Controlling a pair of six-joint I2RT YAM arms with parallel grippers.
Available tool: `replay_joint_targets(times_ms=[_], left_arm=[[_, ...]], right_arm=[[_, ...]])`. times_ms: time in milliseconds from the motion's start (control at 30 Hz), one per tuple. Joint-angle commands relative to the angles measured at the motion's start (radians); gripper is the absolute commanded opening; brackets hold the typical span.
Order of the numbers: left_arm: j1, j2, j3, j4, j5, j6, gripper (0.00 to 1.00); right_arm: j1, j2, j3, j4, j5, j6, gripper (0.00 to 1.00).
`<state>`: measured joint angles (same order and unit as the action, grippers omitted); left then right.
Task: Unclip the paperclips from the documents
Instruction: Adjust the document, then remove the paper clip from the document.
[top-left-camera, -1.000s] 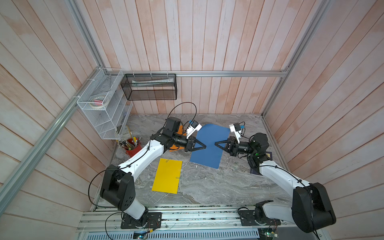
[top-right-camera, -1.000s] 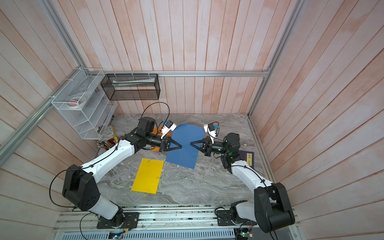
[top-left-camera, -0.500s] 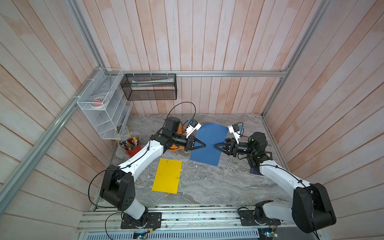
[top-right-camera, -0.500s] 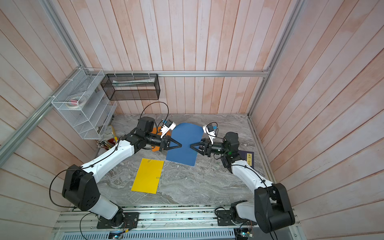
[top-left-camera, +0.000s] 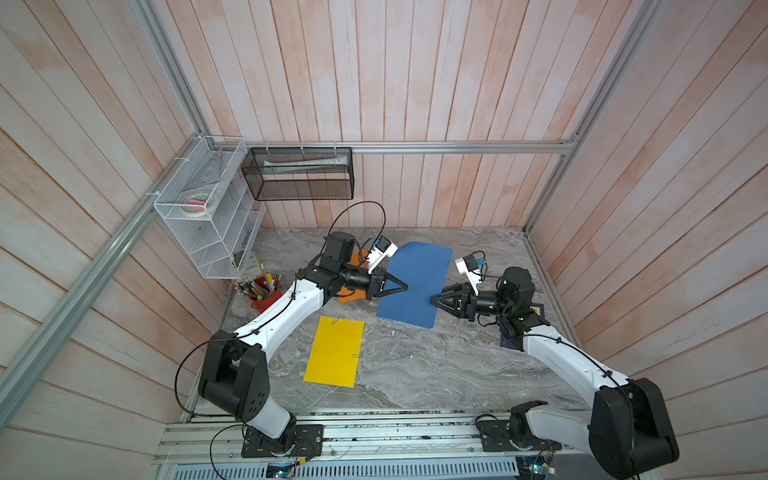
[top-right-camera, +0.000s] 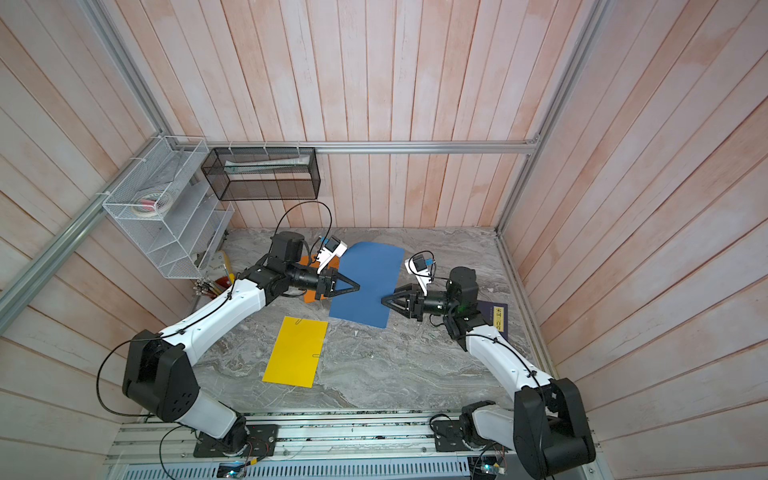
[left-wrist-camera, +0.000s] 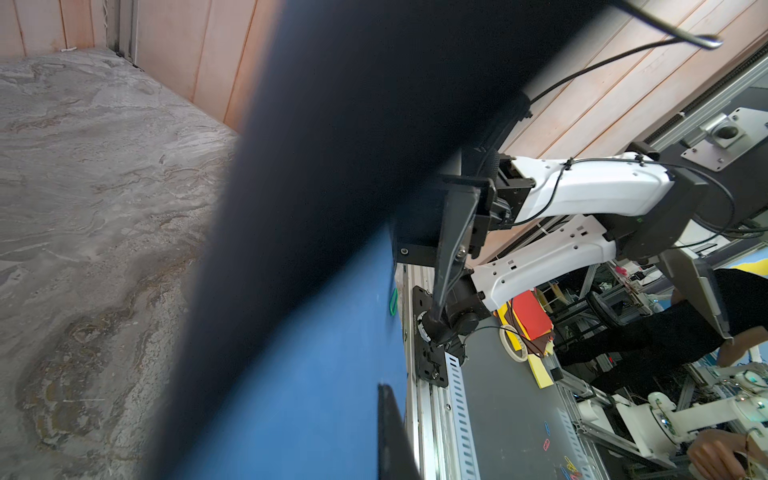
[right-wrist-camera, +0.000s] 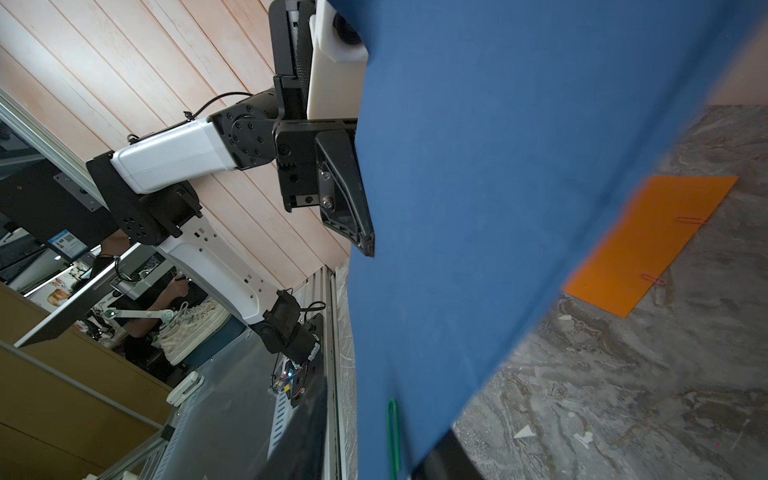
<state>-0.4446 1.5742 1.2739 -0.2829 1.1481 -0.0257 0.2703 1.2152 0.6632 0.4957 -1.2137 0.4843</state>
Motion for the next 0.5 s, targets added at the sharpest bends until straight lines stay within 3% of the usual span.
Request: replay_joint_targets(times_ms=[0,267,467], left_arm=[[0.008,-0.029,-0.004,-0.018,0.015,0.029,0.0],[0.013,-0.041,-0.021,-0.017,0.013,0.036,0.0],[0.014,-0.051,-0.029,-0.019,0.011,0.04,0.0]], right_arm=[[-0.003,-0.015,-0.016,-0.023,-0.007,-0.018,0.26],[-0.008,-0.016,-0.024,-0.011,0.005,-0.008,0.12],[-0.02,-0.014,-0.036,0.015,0.002,0.013,0.08]])
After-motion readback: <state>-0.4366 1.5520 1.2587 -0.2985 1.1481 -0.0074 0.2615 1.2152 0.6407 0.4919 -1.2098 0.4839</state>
